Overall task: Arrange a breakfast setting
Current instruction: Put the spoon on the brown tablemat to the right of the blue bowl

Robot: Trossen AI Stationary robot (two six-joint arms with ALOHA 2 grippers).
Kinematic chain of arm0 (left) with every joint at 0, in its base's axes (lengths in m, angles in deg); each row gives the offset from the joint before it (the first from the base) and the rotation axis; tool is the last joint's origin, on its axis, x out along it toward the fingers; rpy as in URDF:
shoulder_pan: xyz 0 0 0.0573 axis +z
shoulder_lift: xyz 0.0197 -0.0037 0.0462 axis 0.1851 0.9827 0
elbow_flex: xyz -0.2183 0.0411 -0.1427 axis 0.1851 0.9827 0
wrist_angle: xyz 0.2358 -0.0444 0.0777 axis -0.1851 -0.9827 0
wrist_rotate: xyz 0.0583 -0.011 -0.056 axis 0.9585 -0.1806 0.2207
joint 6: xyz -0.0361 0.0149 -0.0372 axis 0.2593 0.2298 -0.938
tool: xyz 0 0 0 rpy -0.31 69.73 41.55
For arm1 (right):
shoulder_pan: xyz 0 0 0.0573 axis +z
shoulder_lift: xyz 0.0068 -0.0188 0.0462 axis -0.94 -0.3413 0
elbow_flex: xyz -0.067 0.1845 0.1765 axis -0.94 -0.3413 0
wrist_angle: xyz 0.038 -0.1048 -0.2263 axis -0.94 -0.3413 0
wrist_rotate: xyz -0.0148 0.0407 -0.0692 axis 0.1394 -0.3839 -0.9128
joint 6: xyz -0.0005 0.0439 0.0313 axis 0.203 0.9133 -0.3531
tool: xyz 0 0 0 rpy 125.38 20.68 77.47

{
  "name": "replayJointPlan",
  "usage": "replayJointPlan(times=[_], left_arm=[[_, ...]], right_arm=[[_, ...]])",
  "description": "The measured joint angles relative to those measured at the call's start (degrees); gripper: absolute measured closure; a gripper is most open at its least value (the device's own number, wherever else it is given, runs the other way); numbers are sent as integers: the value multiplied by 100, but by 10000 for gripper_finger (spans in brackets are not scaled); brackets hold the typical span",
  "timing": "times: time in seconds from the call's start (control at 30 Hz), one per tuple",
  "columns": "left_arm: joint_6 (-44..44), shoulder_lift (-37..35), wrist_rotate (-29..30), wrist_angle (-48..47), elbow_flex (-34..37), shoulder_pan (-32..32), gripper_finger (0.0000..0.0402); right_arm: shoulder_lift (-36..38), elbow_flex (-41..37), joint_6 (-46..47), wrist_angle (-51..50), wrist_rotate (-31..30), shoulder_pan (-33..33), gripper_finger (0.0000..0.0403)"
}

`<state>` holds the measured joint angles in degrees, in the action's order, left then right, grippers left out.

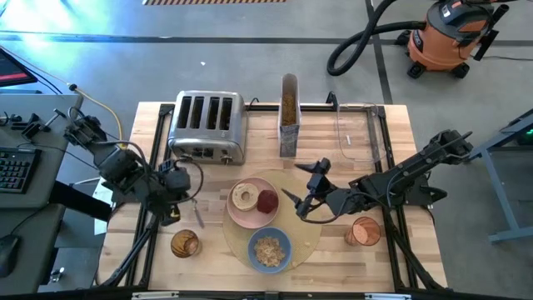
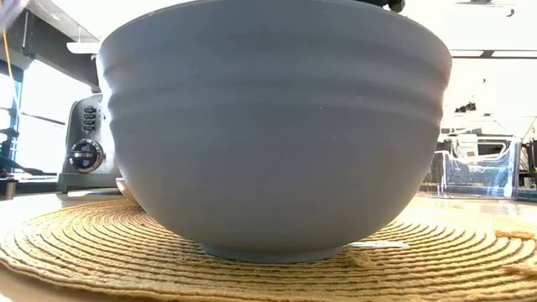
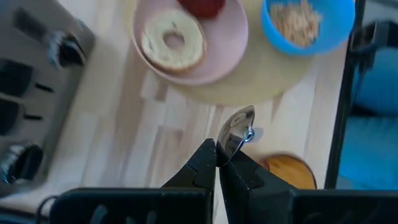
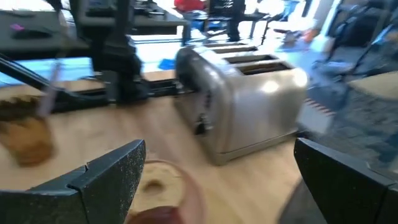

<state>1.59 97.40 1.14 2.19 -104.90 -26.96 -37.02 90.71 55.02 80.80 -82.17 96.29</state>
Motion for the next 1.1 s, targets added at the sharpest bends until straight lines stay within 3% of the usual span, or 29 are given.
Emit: replayJointPlan(times=[0.67,0.9,1.1], left_arm=[[2379,136,742,2054,-64,1541,399],[3192,356,769,2813,-62,2022,399],[3904,621,703,3739,-62,2378,399]], right_arm=[[-48,2,251,1088,1332,-364,6],[-56,4,346,1471,2059,-738,6],[-58,4,192,1620,2219,-936,6]])
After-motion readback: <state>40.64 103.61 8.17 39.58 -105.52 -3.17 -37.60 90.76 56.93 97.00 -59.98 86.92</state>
